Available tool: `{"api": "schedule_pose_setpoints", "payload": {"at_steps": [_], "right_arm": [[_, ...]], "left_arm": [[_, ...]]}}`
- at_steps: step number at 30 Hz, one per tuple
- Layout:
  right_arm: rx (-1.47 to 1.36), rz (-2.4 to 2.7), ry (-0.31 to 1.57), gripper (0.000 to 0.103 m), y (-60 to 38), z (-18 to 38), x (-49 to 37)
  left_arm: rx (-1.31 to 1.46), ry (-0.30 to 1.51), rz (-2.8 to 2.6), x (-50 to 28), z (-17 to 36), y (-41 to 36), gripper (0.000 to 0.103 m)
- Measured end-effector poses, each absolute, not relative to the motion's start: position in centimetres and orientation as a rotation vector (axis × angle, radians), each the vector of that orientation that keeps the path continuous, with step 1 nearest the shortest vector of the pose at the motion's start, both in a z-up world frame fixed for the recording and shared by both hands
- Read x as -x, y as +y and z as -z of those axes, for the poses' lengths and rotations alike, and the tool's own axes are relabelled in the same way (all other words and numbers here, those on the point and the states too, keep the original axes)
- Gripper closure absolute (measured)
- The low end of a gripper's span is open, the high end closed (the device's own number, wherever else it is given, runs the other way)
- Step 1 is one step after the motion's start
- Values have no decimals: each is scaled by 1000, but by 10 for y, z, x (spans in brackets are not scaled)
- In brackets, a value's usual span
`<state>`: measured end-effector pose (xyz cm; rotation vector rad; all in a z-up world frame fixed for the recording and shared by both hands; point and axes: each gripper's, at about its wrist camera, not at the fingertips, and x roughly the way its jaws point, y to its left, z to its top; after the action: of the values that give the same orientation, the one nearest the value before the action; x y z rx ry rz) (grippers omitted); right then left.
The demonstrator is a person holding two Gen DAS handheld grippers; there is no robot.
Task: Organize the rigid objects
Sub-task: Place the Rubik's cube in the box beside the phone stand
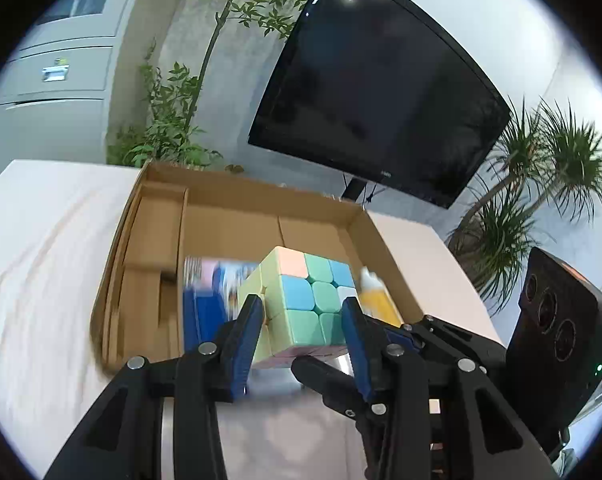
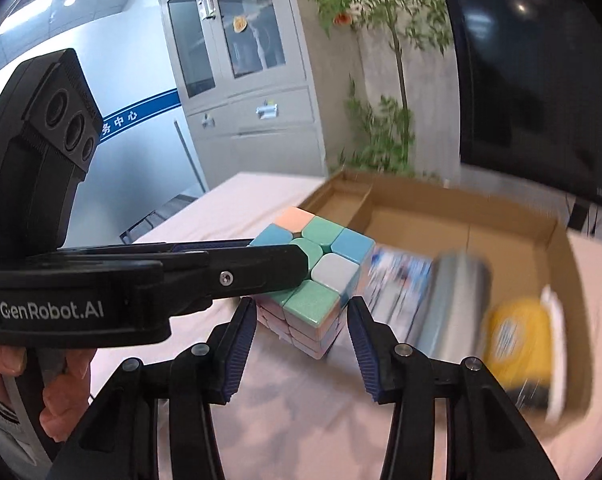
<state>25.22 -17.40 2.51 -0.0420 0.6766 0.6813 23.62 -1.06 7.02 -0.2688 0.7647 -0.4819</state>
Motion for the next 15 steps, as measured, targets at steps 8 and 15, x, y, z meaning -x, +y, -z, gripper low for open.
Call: {"api": "schedule_pose_setpoints", "payload": {"at_steps": [8,15], "right_arm": [[85,-730,821,58,-178,-5,-388],[114,-709,978,57,-175,52,-429]], "left_arm": [[353,945,489,-350,-16,-18,64],[353,1048,480,-366,30,-27,65]]}}
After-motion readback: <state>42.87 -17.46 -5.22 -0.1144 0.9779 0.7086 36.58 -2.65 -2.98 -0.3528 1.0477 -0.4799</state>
